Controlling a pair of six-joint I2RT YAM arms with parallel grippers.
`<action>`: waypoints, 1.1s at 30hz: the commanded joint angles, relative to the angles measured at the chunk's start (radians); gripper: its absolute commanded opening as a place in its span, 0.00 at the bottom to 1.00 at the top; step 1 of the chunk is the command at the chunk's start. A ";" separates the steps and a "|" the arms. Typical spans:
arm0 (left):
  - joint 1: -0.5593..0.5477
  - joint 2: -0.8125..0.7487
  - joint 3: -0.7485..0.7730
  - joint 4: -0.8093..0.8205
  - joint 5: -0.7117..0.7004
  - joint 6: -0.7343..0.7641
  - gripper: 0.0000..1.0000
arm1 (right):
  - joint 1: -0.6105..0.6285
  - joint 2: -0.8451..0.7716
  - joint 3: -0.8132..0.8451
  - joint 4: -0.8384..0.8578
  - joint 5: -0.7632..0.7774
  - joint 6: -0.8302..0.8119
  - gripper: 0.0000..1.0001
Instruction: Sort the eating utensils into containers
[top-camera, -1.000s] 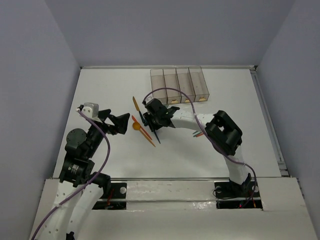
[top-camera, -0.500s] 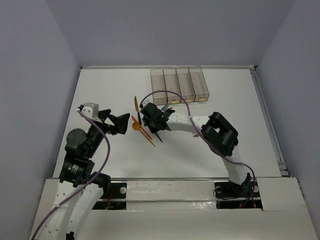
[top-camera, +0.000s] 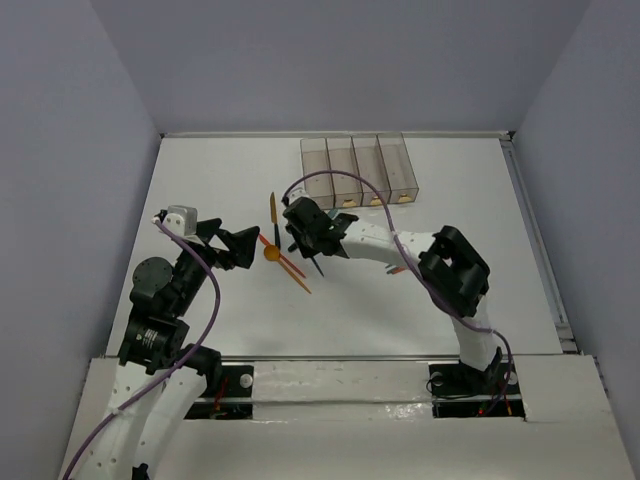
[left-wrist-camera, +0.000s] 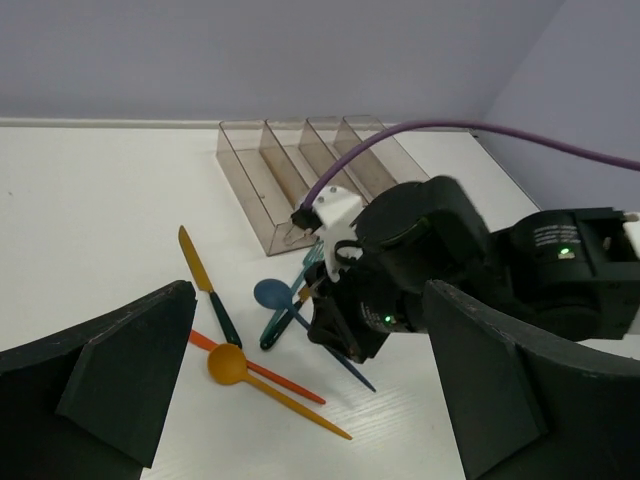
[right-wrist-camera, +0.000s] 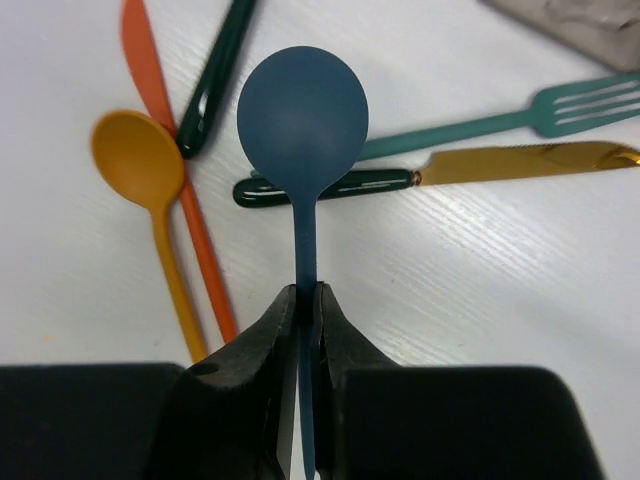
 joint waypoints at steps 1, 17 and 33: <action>-0.004 -0.010 0.033 0.041 -0.002 0.002 0.99 | -0.005 -0.170 0.037 0.086 0.053 -0.016 0.00; -0.022 -0.009 0.036 0.027 -0.032 0.008 0.99 | -0.268 0.002 0.358 0.198 -0.016 -0.011 0.00; -0.022 0.011 0.038 0.029 -0.035 0.012 0.99 | -0.498 0.122 0.467 0.146 -0.026 -0.132 0.00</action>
